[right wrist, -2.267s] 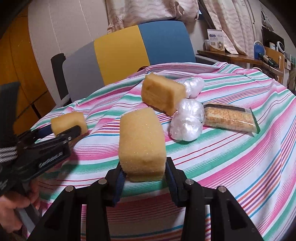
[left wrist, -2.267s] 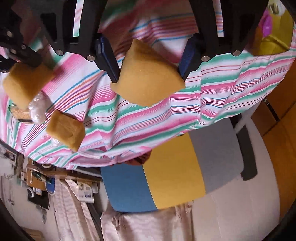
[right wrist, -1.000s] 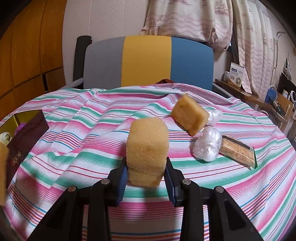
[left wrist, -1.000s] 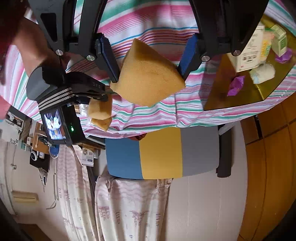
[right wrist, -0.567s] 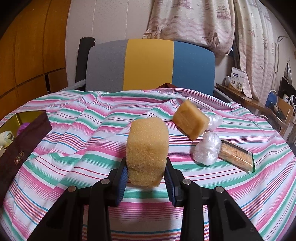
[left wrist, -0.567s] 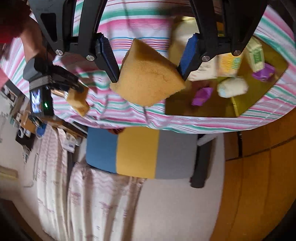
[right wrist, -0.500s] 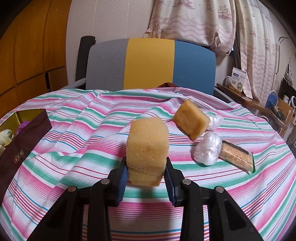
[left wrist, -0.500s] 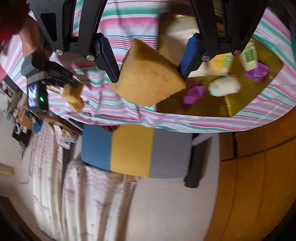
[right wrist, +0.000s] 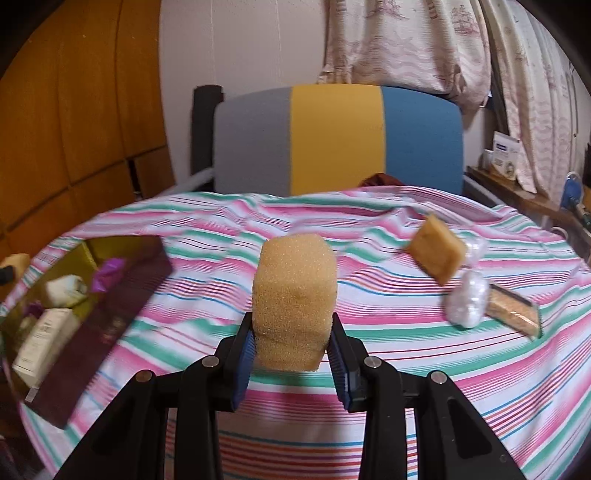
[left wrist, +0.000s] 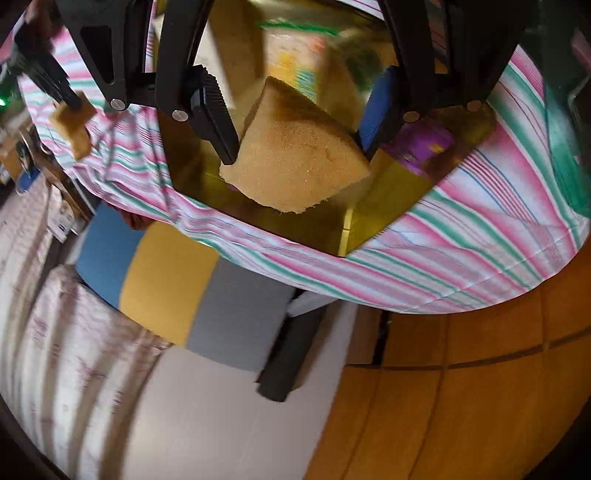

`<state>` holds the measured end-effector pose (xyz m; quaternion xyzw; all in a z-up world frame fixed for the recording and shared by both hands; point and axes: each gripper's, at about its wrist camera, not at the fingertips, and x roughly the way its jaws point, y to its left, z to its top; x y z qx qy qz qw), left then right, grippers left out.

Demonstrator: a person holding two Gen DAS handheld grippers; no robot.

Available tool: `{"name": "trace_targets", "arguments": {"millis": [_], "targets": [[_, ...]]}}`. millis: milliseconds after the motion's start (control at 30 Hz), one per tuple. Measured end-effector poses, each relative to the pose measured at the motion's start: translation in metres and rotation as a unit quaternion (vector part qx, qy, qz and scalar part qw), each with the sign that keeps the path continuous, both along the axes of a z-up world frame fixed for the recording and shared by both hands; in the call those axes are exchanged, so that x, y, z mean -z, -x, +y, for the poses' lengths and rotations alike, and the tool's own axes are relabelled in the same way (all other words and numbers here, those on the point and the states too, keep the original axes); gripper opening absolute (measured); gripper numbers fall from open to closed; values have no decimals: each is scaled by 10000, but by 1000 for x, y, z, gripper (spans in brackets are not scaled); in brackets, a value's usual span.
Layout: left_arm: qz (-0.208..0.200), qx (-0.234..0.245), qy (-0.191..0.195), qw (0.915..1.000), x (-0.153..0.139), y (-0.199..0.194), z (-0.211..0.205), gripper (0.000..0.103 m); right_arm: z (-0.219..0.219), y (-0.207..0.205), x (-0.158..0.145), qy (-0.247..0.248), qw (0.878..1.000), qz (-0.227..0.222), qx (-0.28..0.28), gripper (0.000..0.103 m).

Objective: Organize objects
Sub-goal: 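Carry the yellow sponge into the gold tin and open the left tool, then lower the yellow sponge into the gold tin and open the right tool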

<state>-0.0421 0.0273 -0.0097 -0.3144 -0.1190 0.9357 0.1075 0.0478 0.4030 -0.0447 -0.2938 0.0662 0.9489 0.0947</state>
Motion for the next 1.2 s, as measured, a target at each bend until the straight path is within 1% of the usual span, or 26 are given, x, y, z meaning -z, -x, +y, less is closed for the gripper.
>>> {"name": "trace_targets", "arguments": {"millis": [100, 233, 333, 400, 467, 533, 600, 667, 733, 867, 1033, 1200], "targets": [[-194, -179, -33, 9996, 3, 18, -14, 65, -20, 0, -7, 227, 9994, 149, -197, 36], [-586, -341, -157, 9976, 11, 43, -32, 66, -42, 1, -15, 408, 9979, 270, -421, 36], [-801, -434, -235, 9956, 16, 59, -39, 67, -54, 0, -19, 625, 9960, 356, -524, 36], [-964, -442, -325, 9938, 21, 67, -41, 73, -60, -1, -21, 731, 9948, 395, -584, 36], [-1082, -544, -399, 9918, 24, 70, -44, 89, -67, -1, -21, 808, 9938, 390, -656, 36], [-1054, -589, -530, 9913, 27, 66, -47, 92, -72, -3, -20, 859, 9931, 375, -704, 36], [-1039, -580, -541, 9914, 27, 61, -47, 94, -77, -4, -21, 926, 9922, 371, -749, 36], [-978, -565, -483, 9924, 27, 53, -46, 97, -80, -3, -21, 1012, 9910, 364, -796, 36], [-826, -502, -370, 9946, 25, 43, -42, 98, -84, -2, -22, 1076, 9899, 353, -857, 36], [-354, -361, -31, 9987, 19, 12, -29, 102, -97, 3, -25, 1091, 9881, 338, -1029, 36], [127, -256, 222, 9993, 13, -19, -15, 103, -113, 11, -28, 1088, 9859, 281, -1240, 36], [458, -128, 390, 9981, 9, -44, -7, 103, -129, 28, -30, 1080, 9839, 176, -1412, 36]]}}
